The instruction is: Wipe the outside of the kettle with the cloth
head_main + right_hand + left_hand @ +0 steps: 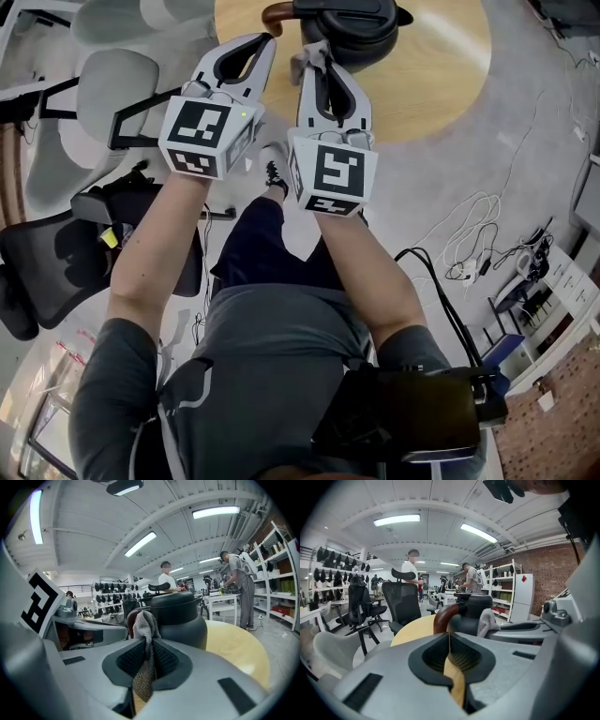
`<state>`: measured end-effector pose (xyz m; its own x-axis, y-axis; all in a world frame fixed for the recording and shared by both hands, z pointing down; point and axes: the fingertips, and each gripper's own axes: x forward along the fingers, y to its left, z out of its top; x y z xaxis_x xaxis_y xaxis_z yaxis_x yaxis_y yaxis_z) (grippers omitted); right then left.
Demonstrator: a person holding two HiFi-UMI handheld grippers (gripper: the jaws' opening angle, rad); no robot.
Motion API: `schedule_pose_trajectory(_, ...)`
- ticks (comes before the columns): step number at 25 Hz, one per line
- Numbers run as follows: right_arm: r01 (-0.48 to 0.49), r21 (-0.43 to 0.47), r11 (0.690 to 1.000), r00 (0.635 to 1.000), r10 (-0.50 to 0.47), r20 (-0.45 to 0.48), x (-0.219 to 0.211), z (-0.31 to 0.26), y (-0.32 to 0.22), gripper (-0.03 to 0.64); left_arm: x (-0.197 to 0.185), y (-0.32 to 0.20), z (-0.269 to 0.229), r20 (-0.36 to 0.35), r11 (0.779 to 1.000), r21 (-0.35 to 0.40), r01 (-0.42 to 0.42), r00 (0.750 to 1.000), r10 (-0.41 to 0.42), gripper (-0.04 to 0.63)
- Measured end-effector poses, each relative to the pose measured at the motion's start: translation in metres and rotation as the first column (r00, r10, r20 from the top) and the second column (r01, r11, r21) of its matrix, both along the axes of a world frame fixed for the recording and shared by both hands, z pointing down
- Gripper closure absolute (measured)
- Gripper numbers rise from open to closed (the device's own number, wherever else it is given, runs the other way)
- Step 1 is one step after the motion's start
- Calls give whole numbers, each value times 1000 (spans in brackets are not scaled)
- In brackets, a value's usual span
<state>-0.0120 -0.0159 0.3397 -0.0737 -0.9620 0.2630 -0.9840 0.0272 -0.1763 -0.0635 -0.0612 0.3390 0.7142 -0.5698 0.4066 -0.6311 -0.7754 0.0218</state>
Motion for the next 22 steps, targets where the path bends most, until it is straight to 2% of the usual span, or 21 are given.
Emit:
schedule_pose_trajectory(9,133,-3,991,986,-132,99,20,2,12,566,10,11,2,-24,996,-20,90,996,-90,584)
schedule_pose_trajectory(22,238,50,970,960,-242,141,60,4,16,565,30,22,7,-50,982,-28,185,981,-187,584)
